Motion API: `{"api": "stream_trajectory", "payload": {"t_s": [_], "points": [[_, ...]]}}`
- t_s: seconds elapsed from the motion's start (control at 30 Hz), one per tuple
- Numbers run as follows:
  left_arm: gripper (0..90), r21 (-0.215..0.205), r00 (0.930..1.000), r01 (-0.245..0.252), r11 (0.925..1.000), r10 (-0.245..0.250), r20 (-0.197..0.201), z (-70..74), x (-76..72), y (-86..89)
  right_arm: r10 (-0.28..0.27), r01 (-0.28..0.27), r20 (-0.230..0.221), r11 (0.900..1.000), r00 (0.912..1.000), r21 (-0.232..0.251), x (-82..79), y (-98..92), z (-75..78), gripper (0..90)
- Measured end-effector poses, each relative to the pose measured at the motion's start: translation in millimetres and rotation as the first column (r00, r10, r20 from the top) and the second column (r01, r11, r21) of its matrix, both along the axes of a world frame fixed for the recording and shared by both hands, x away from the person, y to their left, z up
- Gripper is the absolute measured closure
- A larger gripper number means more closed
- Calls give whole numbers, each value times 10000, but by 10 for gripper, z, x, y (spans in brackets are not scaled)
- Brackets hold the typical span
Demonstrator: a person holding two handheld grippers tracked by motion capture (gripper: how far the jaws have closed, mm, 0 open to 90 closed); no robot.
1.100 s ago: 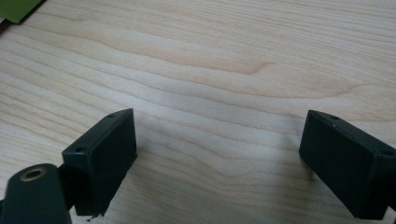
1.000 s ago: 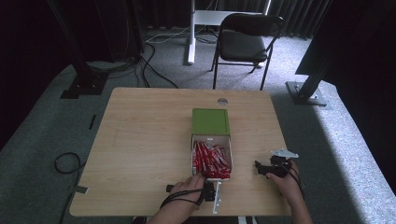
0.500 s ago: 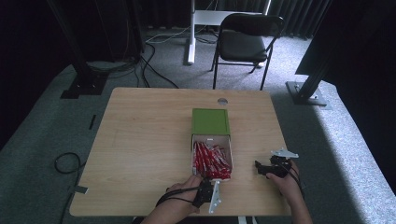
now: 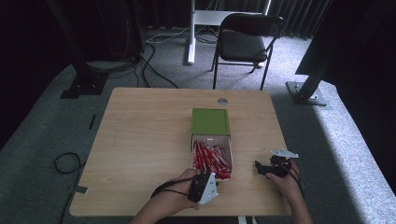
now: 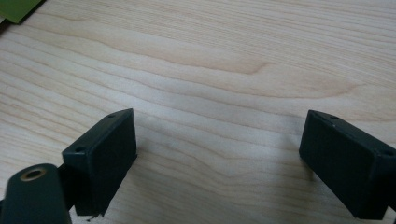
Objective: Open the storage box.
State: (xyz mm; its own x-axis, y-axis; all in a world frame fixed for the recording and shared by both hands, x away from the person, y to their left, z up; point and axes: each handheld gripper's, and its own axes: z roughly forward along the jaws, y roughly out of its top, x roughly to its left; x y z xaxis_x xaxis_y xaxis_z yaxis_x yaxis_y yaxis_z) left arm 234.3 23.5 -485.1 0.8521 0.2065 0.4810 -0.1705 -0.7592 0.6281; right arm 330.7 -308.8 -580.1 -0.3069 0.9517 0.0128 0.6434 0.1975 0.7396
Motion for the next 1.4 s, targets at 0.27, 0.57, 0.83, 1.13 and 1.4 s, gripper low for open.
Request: {"api": "stream_trajectory", "payload": {"t_s": [0.27, 0.57, 0.83, 1.13, 1.4], "points": [[715, -1558, 9971, -742, 9850, 706, -287, 143, 218, 205, 2, -2, 4, 10000, 10000, -3, 0, 0, 0, 104], [716, -2763, 9879, -1465, 9499, 1260, -906, 251, 371, 431, 0, 0, 3, 10000, 10000, 0, 0, 0, 0, 104], [715, -3523, 9668, -2535, 9009, 2233, -1244, 231, 486, 643, 0, 0, 3, 10000, 10000, 0, 0, 0, 0, 104], [715, -4048, 9207, -3899, 8271, 3595, -1521, 158, 592, 926, -1, 1, 2, 10000, 10000, 0, 0, 0, 0, 104], [684, -4080, 8852, -4635, 7866, 4312, -1745, 51, 619, 1137, 0, 0, 5, 10000, 10000, 0, 0, 0, 0, 104]]}}
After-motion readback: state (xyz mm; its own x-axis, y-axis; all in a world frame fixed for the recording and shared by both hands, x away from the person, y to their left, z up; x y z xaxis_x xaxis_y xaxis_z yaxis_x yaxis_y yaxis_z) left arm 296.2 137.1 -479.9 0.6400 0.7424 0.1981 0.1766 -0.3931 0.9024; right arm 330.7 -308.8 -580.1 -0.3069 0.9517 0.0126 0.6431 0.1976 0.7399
